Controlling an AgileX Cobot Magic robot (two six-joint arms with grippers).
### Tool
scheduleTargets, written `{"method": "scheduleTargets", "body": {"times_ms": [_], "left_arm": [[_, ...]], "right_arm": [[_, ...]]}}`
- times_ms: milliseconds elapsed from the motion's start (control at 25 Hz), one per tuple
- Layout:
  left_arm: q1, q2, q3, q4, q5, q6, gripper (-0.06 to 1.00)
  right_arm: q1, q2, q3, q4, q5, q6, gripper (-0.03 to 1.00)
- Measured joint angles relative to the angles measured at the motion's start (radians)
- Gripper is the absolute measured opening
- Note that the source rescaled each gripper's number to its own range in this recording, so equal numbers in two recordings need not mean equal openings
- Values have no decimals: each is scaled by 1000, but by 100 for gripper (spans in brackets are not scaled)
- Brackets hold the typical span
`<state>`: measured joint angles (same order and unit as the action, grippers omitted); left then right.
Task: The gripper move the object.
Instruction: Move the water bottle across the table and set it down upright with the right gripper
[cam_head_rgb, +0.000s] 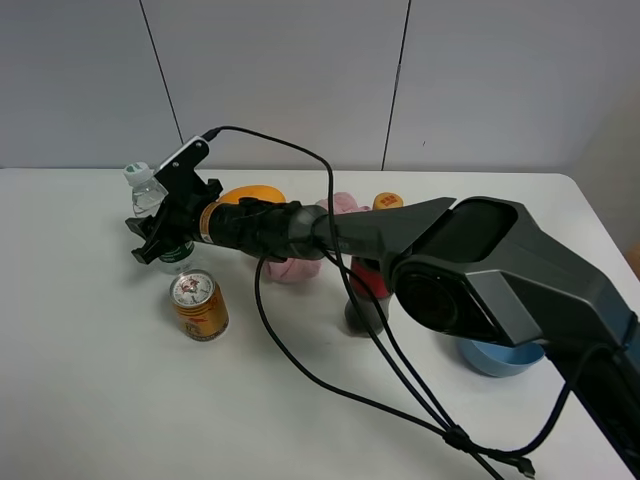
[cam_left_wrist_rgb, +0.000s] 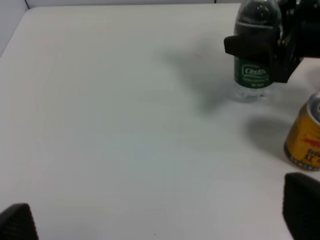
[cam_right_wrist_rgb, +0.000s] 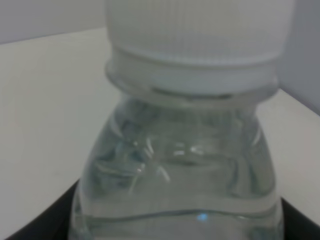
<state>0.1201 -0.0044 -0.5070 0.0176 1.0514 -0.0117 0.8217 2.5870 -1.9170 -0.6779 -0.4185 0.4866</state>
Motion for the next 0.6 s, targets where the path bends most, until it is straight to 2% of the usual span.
{"method": "scheduleTargets", "body": {"times_ms": [480, 520, 560, 600], "left_arm": [[0, 0, 0, 0, 0, 0, 100], [0, 0, 0, 0, 0, 0, 100], [0, 0, 0, 0, 0, 0, 100], [0, 0, 0, 0, 0, 0, 100]], "right_arm": [[-2, 2, 0, 0, 2, 3, 0], [-2, 2, 0, 0, 2, 12, 4], [-2, 2, 0, 0, -3, 29, 13], [-2, 2, 0, 0, -3, 29, 13]]}}
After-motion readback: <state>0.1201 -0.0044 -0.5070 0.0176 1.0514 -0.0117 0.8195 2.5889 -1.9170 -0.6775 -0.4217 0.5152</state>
